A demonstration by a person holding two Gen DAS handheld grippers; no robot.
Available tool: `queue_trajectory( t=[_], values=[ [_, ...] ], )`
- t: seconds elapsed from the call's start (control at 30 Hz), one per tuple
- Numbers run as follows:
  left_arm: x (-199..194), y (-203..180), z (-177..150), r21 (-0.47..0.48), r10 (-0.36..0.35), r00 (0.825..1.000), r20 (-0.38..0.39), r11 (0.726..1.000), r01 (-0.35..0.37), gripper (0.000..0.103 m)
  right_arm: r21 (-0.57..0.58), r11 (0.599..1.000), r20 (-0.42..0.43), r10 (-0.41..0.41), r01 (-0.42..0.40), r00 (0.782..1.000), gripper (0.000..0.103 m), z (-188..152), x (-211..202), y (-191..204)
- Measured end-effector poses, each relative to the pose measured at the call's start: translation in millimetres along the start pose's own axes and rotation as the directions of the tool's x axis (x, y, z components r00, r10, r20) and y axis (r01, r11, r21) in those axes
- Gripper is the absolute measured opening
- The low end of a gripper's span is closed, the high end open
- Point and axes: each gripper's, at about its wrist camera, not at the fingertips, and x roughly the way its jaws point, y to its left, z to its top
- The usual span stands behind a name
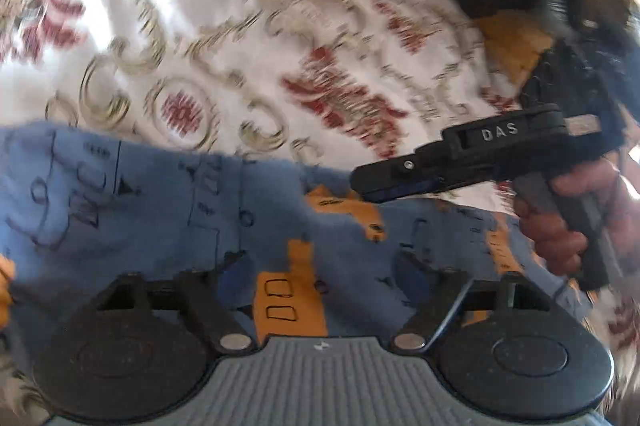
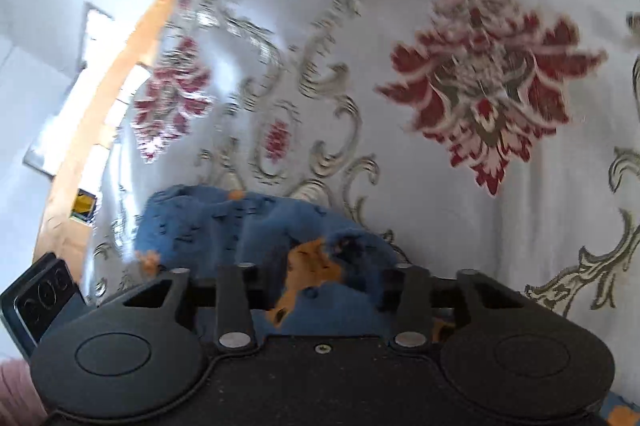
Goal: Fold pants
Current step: 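Open both grippers and smooth the folded pants with the left gripper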
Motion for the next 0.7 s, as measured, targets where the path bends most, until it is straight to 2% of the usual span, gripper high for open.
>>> queue_trajectory(
  t=[0.03,0.07,0.17,0.2,0.23,0.27,0.37,0.5,0.57,0.63,0.67,0.7],
  values=[
    [6.2,2.1,0.6,-0.025,0.021,1.000,-0.020,0.999,-0.021,0.044,0.017,1.000,-0.013,-0.008,0.008,1.000,0.036,-0.5,4.5,-0.6],
    [10.5,3.6,0.1,-0.038,0.046,0.999,-0.027,0.998,-0.047,0.036,0.033,0.999,-0.018,-0.014,0.014,1.000,0.034,-1.1,6.8,-1.2],
    [11.4,8.6,-4.4,-0.042,0.045,0.999,-0.013,0.998,-0.046,0.035,0.047,0.998,0.000,-0.029,0.029,1.000,0.031,-1.4,11.5,-1.2],
    [11.0,9.3,-5.3,-0.034,0.044,0.999,-0.008,0.998,-0.044,0.035,0.049,0.998,0.006,-0.036,0.035,0.999,0.027,-0.6,13.6,-1.3],
    [10.2,8.9,-6.9,-0.025,0.042,0.999,-0.001,0.999,-0.042,0.037,0.050,0.998,0.008,-0.044,0.043,0.999,0.022,-0.3,16.9,-0.8],
    [9.3,9.0,-8.4,-0.017,0.041,0.999,0.002,0.999,-0.041,0.039,0.045,0.998,0.011,-0.054,0.054,0.998,0.005,0.4,20.7,-0.1],
    [8.7,6.1,-9.6,0.005,0.038,0.999,0.002,0.999,-0.038,0.048,0.028,0.999,0.059,-0.044,0.042,0.997,0.004,7.1,15.4,2.7],
    [4.9,7.9,-16.3,0.044,0.027,1.000,0.013,0.999,-0.028,0.053,0.168,0.982,0.145,0.062,-0.086,0.987,0.004,41.2,-20.4,-12.7],
    [5.4,9.8,-18.3,0.045,0.028,0.999,0.020,0.999,-0.029,0.054,0.143,0.988,0.135,0.031,-0.051,0.990,0.004,53.3,-16.8,-14.3],
    [6.1,9.2,-19.2,0.056,0.033,0.999,0.016,0.998,-0.034,0.054,0.089,0.996,0.076,-0.028,0.021,0.997,0.005,58.9,0.8,-15.7],
    [5.9,8.0,-19.1,0.068,0.038,0.999,0.012,0.997,-0.039,0.055,0.069,0.996,0.044,-0.054,0.051,0.998,0.009,59.1,8.0,-17.9],
    [5.1,6.6,-18.3,0.082,0.047,0.999,0.006,0.996,-0.047,0.056,0.043,0.995,0.020,-0.094,0.093,0.995,0.026,58.6,11.7,-19.4]
  ],
)
